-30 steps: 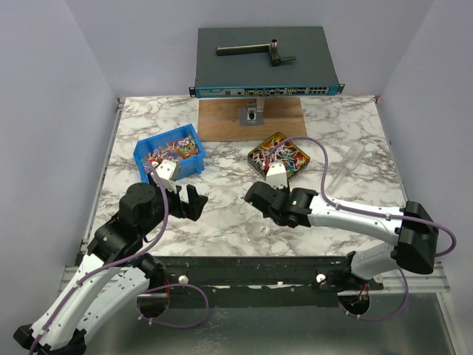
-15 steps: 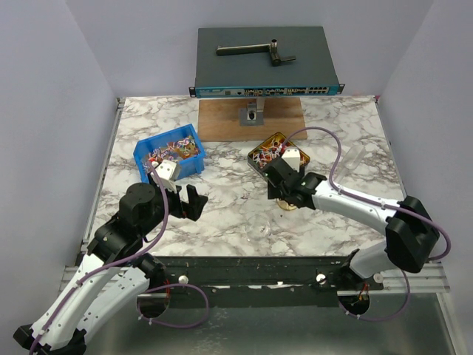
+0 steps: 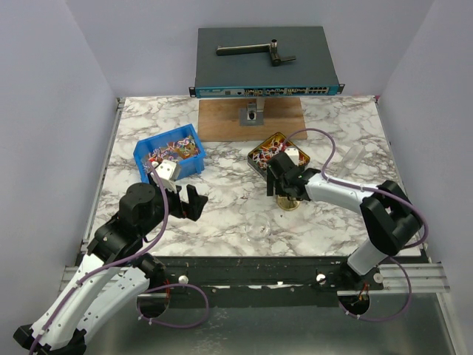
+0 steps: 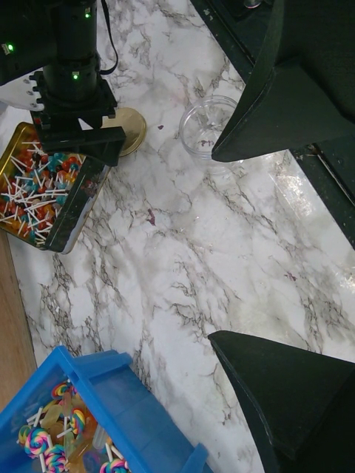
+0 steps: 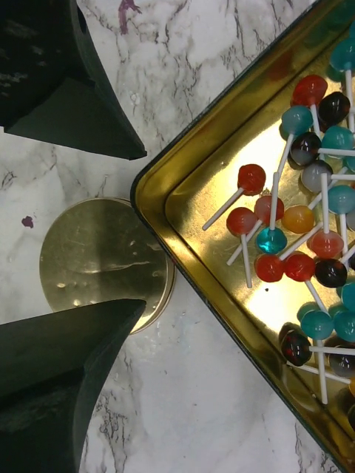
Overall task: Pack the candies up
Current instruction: Move the bottle lid to the center of the board.
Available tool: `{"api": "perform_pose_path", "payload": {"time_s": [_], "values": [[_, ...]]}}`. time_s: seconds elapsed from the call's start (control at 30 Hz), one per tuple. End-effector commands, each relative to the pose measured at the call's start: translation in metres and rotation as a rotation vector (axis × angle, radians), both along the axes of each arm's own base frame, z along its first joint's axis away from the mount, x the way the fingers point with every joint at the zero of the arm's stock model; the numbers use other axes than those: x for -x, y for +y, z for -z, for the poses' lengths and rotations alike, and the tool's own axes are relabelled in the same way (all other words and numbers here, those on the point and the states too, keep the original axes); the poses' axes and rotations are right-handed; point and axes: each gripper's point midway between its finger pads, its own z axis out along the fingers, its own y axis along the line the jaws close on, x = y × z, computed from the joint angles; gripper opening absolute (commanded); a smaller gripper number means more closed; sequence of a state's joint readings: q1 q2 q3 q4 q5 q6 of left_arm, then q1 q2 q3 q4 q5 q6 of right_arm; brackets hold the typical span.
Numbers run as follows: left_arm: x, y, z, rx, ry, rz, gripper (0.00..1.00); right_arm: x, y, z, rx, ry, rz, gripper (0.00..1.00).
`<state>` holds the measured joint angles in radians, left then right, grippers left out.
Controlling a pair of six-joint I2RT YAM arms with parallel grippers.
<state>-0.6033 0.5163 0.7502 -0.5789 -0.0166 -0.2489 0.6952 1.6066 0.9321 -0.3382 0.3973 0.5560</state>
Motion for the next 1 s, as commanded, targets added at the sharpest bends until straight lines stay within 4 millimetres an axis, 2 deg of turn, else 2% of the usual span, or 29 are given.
{"api": "perform_pose_path", "payload": {"time_s": [0.0,0.33,0.53,0.73,0.97], "values": [[0.001,0.002,0.0,-0.012,0.002,0.001,0.99,-0.01,0.003,0.009,-0.002,0.003,-0.024,0.8],[0.0,0.002,0.001,-0.019,0.008,0.002,0.99,-0.023,-0.006,0.02,0.025,0.011,-0.028,0.8],[-0.001,0.001,0.002,-0.021,0.012,0.002,0.99,-0.022,-0.006,0.026,0.034,0.027,-0.035,0.8],[-0.001,0.001,0.002,-0.02,0.014,0.003,0.99,-0.014,-0.007,0.027,0.019,0.042,-0.038,0.75],[0.0,0.001,0.001,-0.014,0.01,0.007,0.99,0.004,-0.009,0.034,-0.008,0.101,-0.05,0.69]]}}
